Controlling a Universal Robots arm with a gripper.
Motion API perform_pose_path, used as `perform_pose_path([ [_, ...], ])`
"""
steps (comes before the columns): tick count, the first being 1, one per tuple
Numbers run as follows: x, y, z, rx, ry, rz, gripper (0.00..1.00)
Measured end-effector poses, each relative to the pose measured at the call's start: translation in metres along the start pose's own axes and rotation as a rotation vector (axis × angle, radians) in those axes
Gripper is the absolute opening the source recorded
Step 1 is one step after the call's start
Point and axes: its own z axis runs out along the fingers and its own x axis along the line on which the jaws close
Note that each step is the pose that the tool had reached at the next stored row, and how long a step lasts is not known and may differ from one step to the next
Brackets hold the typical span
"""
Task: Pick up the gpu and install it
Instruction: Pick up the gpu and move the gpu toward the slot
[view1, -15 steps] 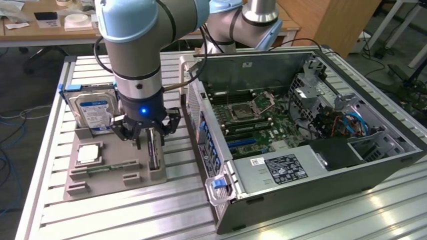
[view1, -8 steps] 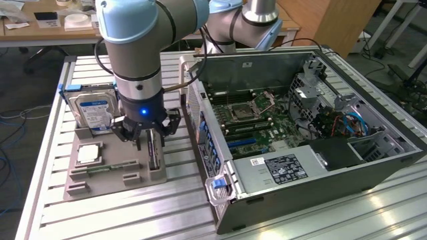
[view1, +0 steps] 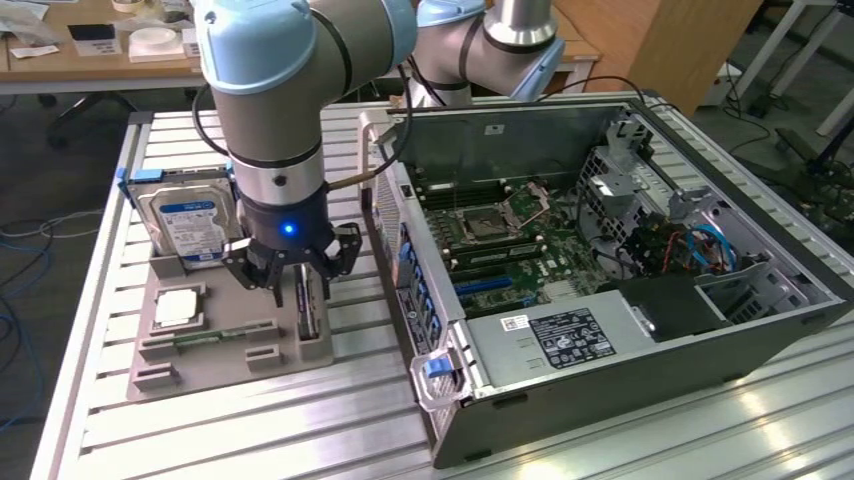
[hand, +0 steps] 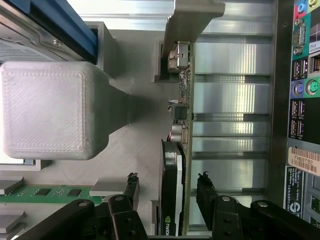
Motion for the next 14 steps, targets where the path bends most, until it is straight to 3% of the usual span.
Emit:
perform_pose_path([
  [12, 0.0000, 0.0000, 0.0001, 0.0000, -0.0001, 0.000, 0.59],
  [14, -0.0003, 0.0030, 0.0003, 0.0001, -0.0003, 0.000, 0.59],
])
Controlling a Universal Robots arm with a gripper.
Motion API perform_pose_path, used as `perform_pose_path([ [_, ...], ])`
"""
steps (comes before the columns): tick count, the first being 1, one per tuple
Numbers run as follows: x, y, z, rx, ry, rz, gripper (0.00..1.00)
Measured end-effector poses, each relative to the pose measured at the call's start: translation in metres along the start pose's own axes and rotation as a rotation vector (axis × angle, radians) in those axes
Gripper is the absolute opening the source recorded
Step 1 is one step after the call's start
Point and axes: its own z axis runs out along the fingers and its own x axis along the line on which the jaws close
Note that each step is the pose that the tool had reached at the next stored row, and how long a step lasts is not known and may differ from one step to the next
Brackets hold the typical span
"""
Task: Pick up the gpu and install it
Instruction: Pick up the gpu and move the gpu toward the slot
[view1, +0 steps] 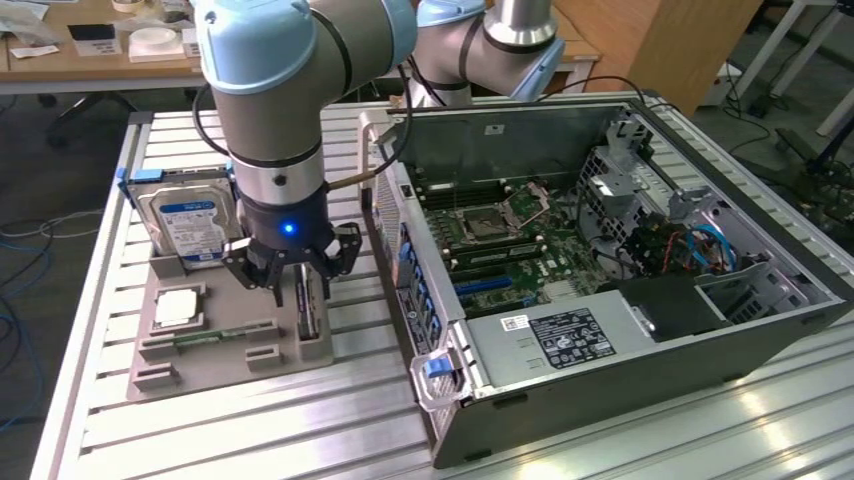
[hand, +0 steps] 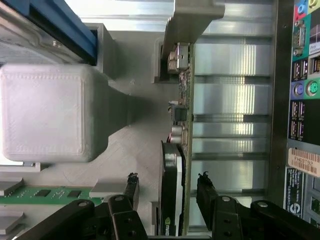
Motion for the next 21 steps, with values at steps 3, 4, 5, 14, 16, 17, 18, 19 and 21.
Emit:
perform_pose_path([
  [3, 0.0001, 0.0039, 0.0002, 0.0007, 0.0002, 0.000, 0.59],
  [4, 0.0000, 0.0041, 0.0007, 0.0006, 0.0001, 0.000, 0.59],
  [5, 0.0001, 0.0044, 0.0013, 0.0007, 0.0001, 0.000, 0.59],
  [14, 0.0003, 0.0109, 0.0065, 0.0009, 0.0004, 0.000, 0.59],
  [16, 0.0003, 0.0109, 0.0065, 0.0009, 0.0004, 0.000, 0.59],
  [17, 0.0002, 0.0109, 0.0066, 0.0008, 0.0003, 0.000, 0.58],
  [18, 0.0002, 0.0109, 0.0066, 0.0008, 0.0003, 0.000, 0.51],
  [19, 0.0002, 0.0109, 0.0066, 0.0008, 0.0002, 0.000, 0.51],
  [21, 0.0002, 0.0109, 0.0066, 0.0008, 0.0002, 0.000, 0.44],
])
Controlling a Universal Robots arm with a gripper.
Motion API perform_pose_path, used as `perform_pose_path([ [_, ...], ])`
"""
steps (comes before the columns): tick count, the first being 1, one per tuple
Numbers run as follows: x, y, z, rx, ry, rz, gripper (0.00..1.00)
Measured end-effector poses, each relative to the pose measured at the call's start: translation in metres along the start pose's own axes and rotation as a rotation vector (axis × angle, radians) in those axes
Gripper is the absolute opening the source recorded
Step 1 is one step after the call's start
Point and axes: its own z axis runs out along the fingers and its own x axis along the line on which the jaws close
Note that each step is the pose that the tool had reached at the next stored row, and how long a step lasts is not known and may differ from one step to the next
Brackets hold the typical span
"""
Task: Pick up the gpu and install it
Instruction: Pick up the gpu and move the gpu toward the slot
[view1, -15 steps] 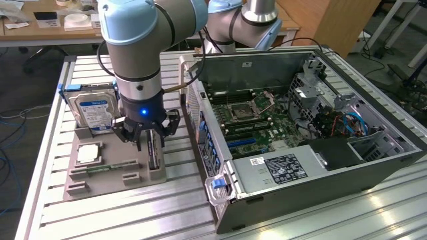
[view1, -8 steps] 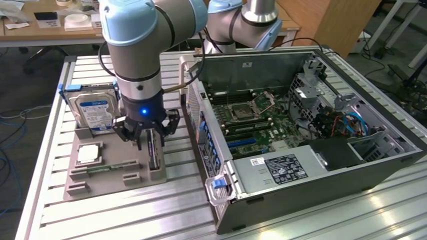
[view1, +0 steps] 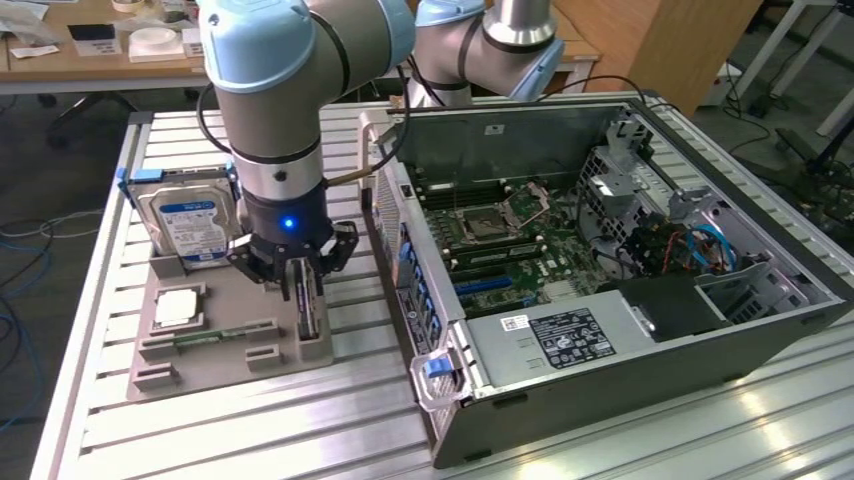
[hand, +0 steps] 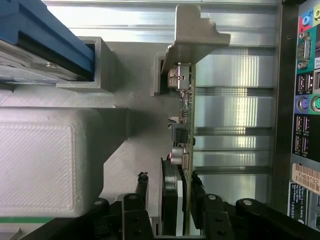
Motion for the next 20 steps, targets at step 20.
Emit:
perform_pose_path([
  [20, -0.0021, 0.0000, 0.0001, 0.0000, 0.0000, 0.000, 0.28],
])
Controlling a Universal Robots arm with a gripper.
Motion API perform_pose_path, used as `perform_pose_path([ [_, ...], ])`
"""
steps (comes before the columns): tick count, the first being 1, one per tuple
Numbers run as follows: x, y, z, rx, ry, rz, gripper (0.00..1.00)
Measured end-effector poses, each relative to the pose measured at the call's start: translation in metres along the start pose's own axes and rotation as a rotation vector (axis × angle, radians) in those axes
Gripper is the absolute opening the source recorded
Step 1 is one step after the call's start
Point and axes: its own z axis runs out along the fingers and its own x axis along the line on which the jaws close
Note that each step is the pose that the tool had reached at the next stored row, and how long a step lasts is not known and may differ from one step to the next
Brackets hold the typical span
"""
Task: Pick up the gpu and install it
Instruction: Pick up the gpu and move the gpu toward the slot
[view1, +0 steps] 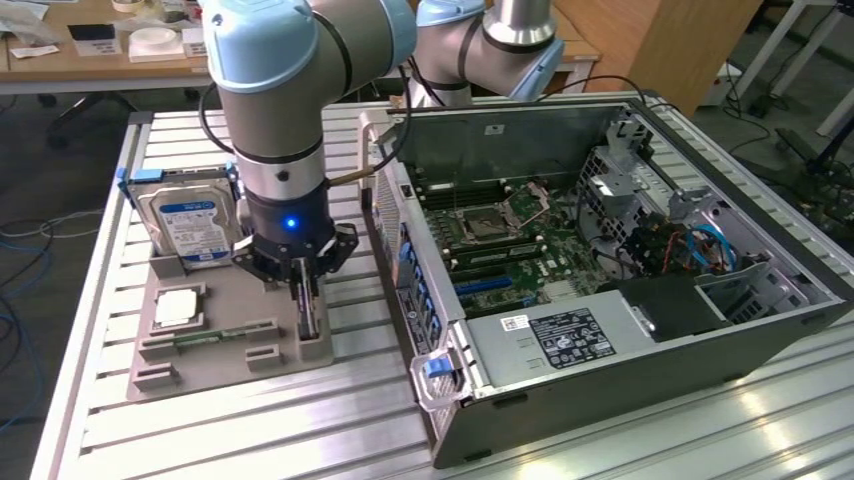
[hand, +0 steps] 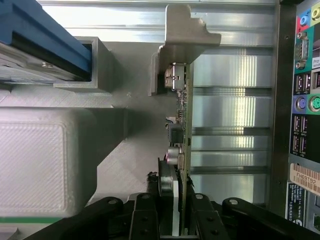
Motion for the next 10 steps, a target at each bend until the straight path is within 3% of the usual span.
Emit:
perform_pose_path([
  [10, 0.0000, 0.0000, -0.0011, -0.0015, 0.0001, 0.000, 0.28],
])
